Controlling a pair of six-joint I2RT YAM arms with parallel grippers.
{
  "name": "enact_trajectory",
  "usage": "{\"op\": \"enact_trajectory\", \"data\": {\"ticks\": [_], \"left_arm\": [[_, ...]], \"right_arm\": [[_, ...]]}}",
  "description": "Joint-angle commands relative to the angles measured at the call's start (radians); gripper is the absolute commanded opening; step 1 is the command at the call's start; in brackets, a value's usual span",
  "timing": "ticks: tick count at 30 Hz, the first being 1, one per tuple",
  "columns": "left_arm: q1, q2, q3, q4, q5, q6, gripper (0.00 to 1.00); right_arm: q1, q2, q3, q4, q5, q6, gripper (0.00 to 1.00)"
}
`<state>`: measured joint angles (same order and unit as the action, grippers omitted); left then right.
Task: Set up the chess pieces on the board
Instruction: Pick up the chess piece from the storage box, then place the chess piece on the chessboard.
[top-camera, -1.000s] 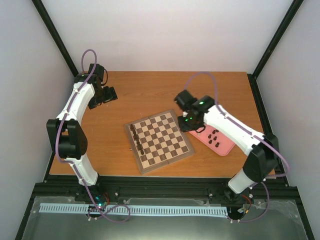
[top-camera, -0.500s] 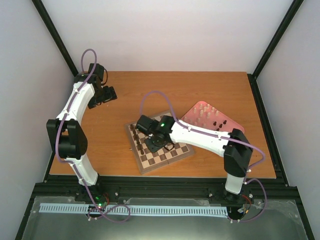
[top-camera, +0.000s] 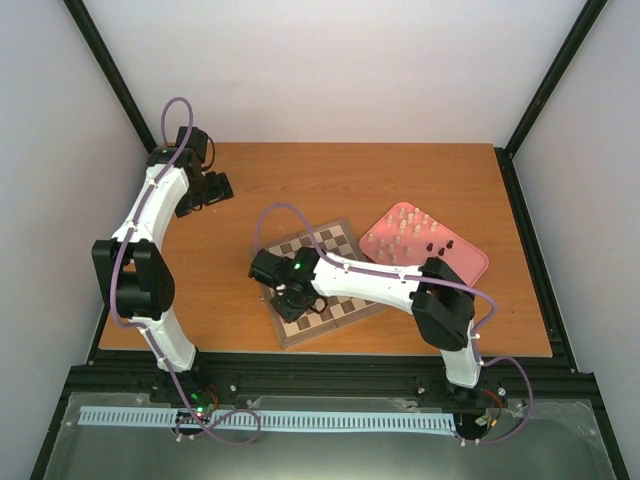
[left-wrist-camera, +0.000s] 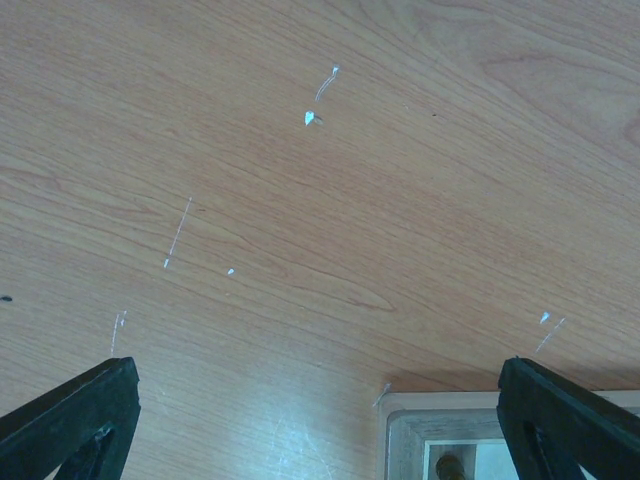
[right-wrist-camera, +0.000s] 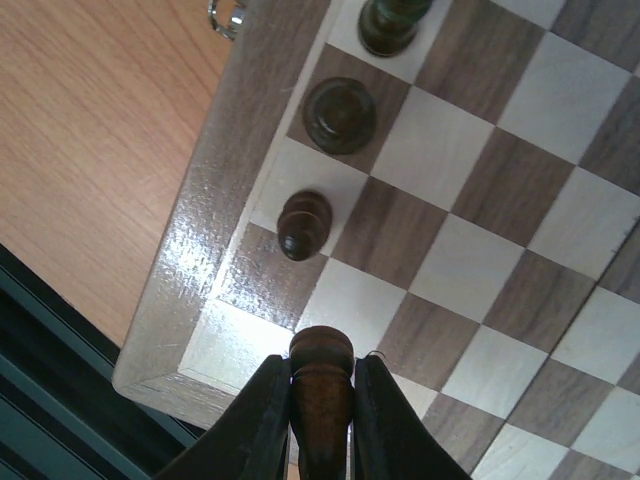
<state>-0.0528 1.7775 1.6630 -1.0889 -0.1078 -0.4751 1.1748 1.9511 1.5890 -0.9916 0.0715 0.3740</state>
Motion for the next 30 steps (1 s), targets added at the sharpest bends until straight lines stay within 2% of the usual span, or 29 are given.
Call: {"op": "enact_trajectory", "data": {"ticks": [1, 14, 30], "left_arm": [[-0.006, -0.031, 0.004, 0.013, 0.001, 0.001, 1.0], [-0.007, -0.016, -0.002, 0.019, 0.019, -0.002, 1.0], [-0.007, -0.016, -0.002, 0.017, 0.017, 0.0, 1.0]], "right_arm": [[0.022, 0.027, 0.042, 0.013, -0.017, -0.023, 0.03], [0.037, 0.083, 0.063, 0.013, -0.07, -0.048, 0.03], [0.036, 0.132, 0.109, -0.005, -0.059, -0.073, 0.03]]}}
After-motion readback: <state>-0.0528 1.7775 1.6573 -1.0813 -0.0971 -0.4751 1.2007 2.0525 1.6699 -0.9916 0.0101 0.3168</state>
